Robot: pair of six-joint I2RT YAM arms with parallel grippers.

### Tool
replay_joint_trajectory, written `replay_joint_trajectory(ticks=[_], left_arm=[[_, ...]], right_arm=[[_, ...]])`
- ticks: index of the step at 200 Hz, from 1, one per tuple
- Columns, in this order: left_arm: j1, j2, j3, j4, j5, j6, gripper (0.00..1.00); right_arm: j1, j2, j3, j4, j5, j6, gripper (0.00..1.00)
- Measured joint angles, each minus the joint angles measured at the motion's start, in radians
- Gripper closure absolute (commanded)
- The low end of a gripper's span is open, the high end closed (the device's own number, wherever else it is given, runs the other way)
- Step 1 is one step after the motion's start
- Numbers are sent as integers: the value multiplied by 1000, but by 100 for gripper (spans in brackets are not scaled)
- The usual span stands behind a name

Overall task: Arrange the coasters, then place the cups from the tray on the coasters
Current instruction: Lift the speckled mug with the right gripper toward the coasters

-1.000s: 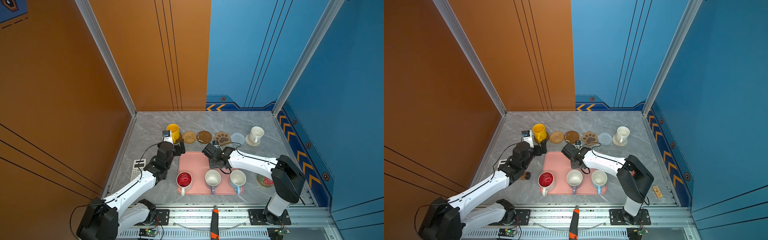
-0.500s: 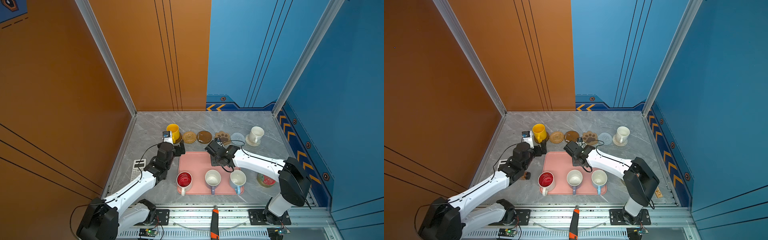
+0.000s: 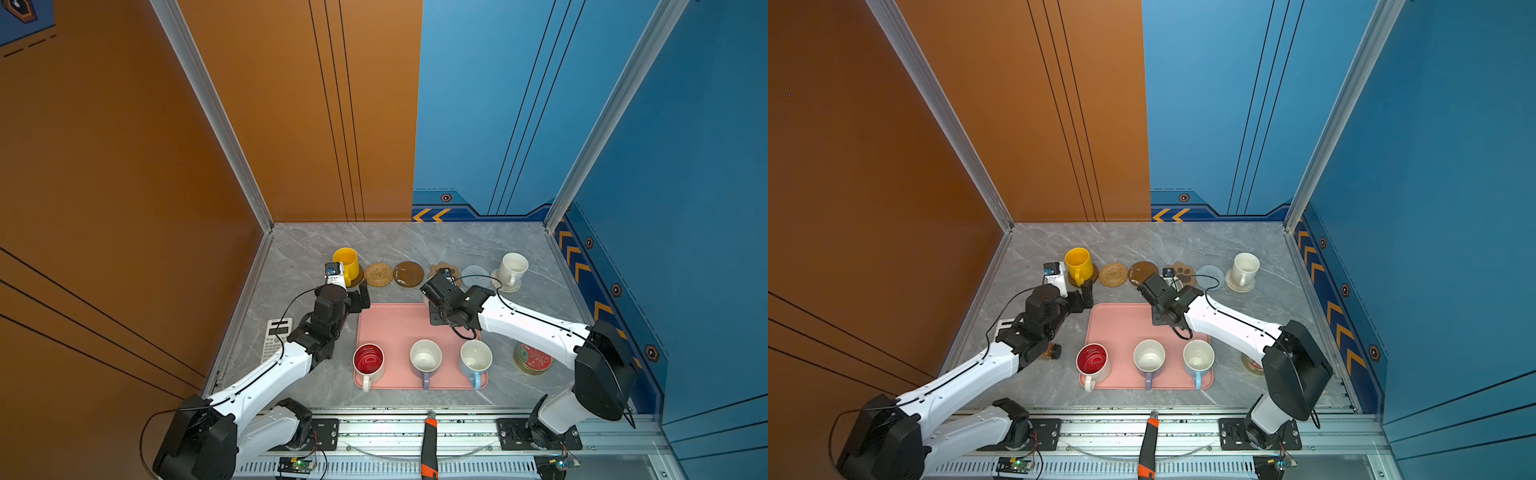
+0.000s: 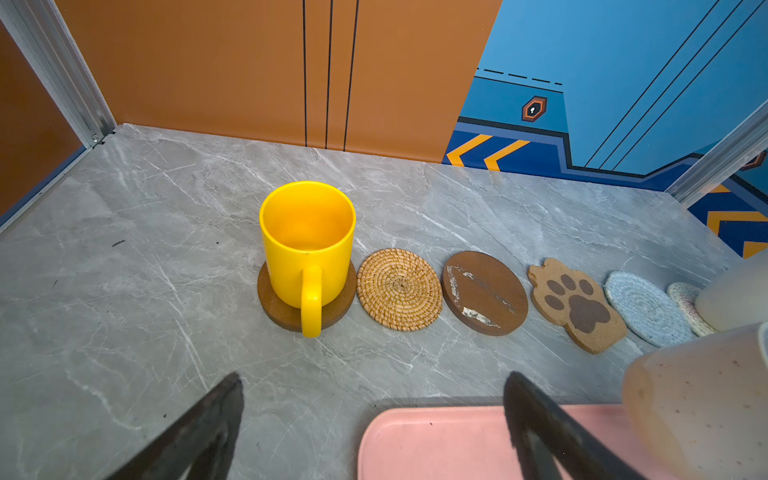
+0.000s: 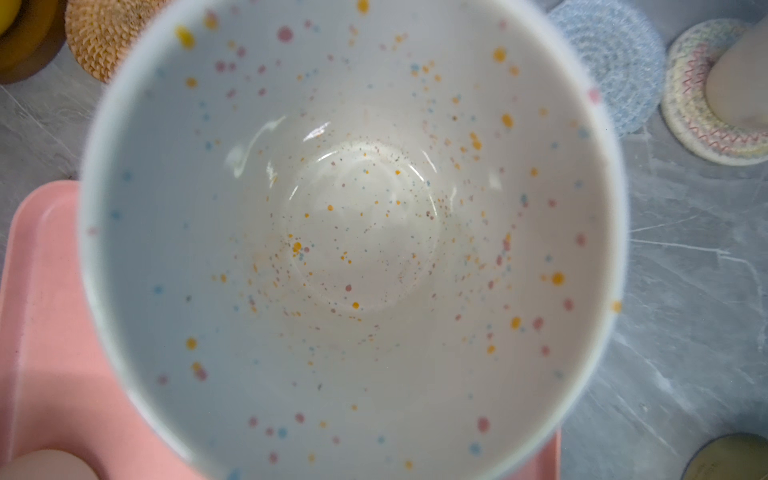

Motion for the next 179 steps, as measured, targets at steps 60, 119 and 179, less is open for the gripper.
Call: replay_joint_trajectory(ticks=[60, 119, 179], left_arm=[[1, -6, 0, 0, 0, 0, 2], [2, -10, 0, 0, 0, 0, 2], [2, -10, 0, 0, 0, 0, 2]], right_arm=[[-109, -74, -12, -10, -15, -52, 100], [-261, -98, -12, -18, -42, -125, 100], [-373, -72, 31, -41, -96, -201, 100]])
